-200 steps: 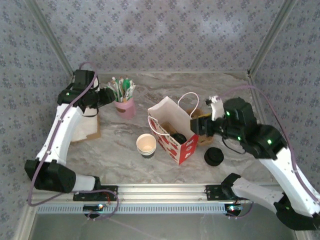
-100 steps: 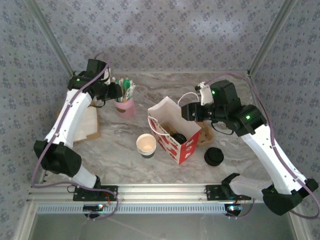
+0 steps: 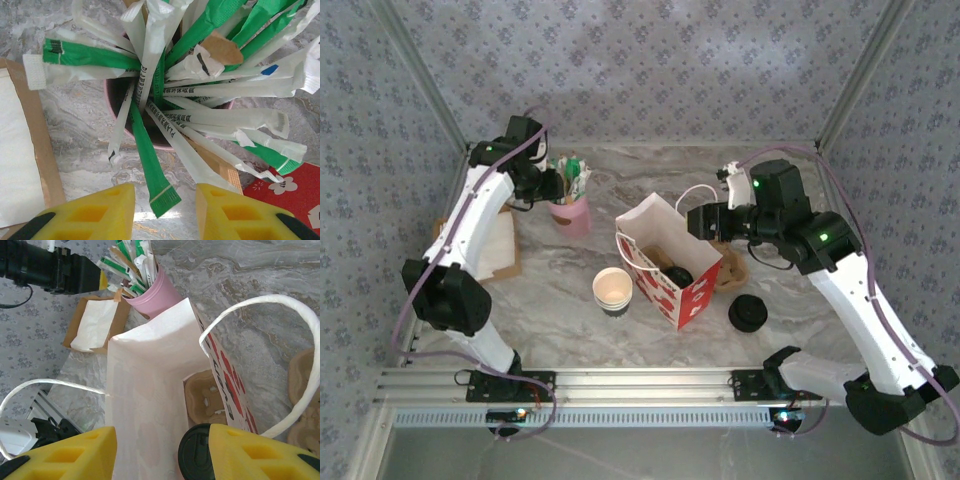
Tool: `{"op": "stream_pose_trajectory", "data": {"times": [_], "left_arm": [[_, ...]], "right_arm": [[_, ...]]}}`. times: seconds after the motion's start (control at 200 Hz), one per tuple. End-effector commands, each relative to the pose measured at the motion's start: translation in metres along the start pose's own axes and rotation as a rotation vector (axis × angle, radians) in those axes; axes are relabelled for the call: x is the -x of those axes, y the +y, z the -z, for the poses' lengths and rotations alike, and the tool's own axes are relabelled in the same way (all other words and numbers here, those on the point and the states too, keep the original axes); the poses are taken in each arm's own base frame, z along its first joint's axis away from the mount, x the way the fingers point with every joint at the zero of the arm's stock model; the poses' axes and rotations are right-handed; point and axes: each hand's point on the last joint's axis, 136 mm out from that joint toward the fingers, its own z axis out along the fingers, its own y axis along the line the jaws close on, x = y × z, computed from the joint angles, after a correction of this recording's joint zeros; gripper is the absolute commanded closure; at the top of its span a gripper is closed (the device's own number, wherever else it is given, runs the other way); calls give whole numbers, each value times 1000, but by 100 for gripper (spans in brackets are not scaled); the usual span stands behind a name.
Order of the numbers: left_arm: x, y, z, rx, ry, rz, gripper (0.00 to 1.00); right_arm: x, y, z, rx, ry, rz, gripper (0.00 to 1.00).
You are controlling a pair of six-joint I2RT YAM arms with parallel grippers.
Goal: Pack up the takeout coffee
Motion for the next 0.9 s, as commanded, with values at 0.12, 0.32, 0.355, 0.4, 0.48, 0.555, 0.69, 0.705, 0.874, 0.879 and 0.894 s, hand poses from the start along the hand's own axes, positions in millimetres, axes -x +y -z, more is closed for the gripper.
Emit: {"op": "stream_pose_trajectory", "data": {"times": [0.12,0.32,0.355,0.4,0.48,0.555,0.69,0.705,0.874,0.879,0.894], "left_arm": [[6,0,-2,16,9,-26,69],[10,0,-4,22,11,-31,74],[10,0,-4,24,11,-32,75],[11,1,-5,29,11,-34,76],[11,1,-8,34,16,-35,77],[11,2,-10,40,24,-35,77],[10,2,-14,42,30,-36,78],[9,2,-14,43,31,-36,78],[9,5,-17,59,36,-40,80],[8,5,-18,60,36,-40,80],[9,6,-18,64,35,-40,80]], "right_arm": [[3,4,4,30,-17,-6,46],[3,3,2,33,-15,-10,46],[3,3,2,34,-17,-8,46],[2,2,2,32,-15,-10,46],[2,2,2,35,-15,-12,46],[2,1,2,34,-15,-12,46],[3,0,3,33,-17,-12,46],[3,0,3,33,-17,-13,46],[2,0,3,39,-19,-15,46],[2,0,3,38,-18,-14,46],[2,0,4,38,-19,-15,46]]}}
